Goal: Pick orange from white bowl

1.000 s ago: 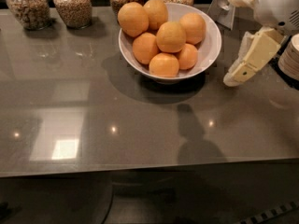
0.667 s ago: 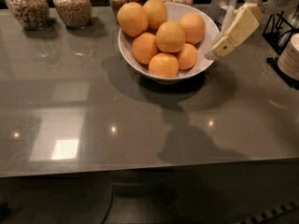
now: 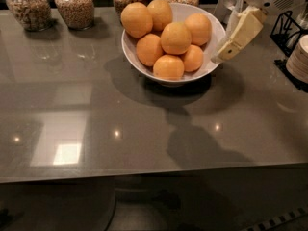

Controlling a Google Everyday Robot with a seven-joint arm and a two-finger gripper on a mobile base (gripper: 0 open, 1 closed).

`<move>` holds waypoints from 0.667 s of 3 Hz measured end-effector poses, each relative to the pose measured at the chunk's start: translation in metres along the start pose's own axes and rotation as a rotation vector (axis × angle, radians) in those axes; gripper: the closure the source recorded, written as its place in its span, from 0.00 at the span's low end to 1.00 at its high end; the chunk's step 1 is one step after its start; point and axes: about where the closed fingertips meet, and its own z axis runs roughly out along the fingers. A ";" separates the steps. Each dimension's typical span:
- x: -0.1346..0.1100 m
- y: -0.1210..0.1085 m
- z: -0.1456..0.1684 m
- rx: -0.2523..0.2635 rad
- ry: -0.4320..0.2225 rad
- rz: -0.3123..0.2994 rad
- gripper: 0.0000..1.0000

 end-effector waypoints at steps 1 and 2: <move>0.010 -0.020 0.015 0.032 0.053 -0.164 0.00; 0.015 -0.040 0.032 0.036 0.074 -0.299 0.02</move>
Offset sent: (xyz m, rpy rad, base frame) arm 0.0863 0.0013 -0.0130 -0.2985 -0.2907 0.2196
